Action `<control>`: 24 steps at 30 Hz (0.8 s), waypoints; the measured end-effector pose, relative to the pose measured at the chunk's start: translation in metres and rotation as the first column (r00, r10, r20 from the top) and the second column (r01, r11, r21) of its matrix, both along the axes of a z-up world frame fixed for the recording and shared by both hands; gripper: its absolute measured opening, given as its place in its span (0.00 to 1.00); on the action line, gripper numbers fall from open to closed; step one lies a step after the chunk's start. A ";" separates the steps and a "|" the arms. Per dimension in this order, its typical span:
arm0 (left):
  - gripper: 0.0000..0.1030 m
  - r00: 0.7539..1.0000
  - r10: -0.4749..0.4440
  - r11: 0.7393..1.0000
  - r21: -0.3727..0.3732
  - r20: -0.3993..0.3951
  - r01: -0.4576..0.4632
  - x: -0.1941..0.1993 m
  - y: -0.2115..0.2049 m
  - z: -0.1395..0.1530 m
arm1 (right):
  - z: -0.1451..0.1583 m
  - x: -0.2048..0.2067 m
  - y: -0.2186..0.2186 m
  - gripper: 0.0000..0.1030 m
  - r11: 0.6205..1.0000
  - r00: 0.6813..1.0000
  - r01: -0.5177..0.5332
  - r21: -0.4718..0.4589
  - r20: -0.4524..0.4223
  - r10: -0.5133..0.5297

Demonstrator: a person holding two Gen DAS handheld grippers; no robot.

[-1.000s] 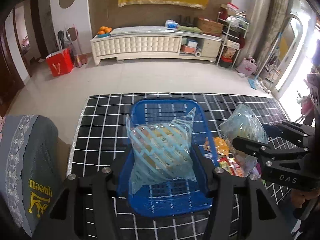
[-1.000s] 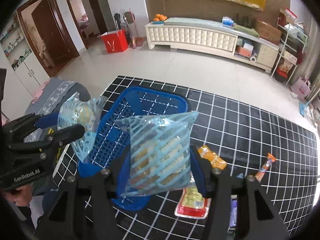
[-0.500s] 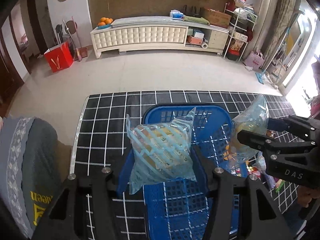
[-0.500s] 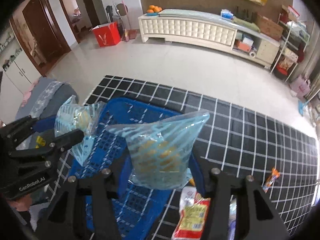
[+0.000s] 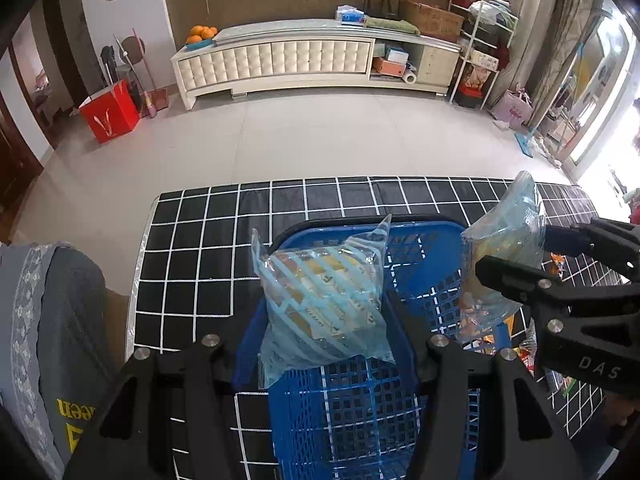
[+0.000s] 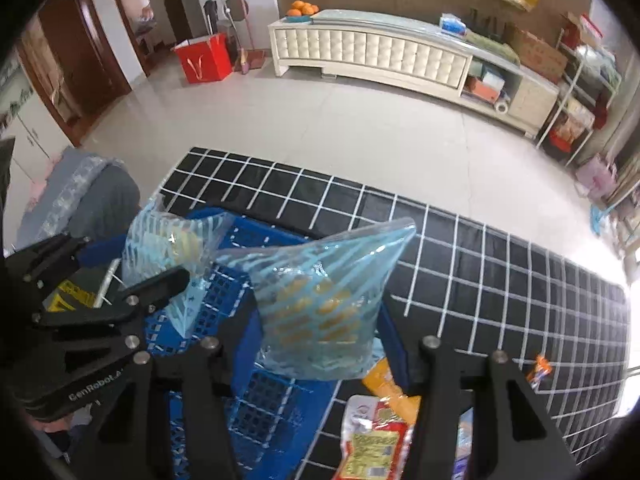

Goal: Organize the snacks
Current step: 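Carry both bags over the blue basket and open both tools to drop them, then move both tools back from the basket to the snack pile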

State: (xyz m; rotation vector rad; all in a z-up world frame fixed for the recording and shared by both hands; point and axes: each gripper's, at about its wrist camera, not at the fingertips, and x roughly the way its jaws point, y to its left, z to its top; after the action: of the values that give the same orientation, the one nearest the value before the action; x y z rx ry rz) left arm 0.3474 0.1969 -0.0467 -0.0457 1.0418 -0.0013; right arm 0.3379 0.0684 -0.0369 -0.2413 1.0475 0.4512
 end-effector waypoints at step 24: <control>0.69 0.998 0.022 1.000 -0.003 0.059 -0.022 -0.051 -0.009 0.034 | 0.032 -0.039 -0.043 0.87 0.998 0.998 0.050 0.027 0.034 -0.051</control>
State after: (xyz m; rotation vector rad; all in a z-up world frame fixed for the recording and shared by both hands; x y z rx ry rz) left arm 0.2965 0.1878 -0.0131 -0.0589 0.9826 0.0160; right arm 0.2985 0.0259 -0.0053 -0.1980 1.0113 0.4133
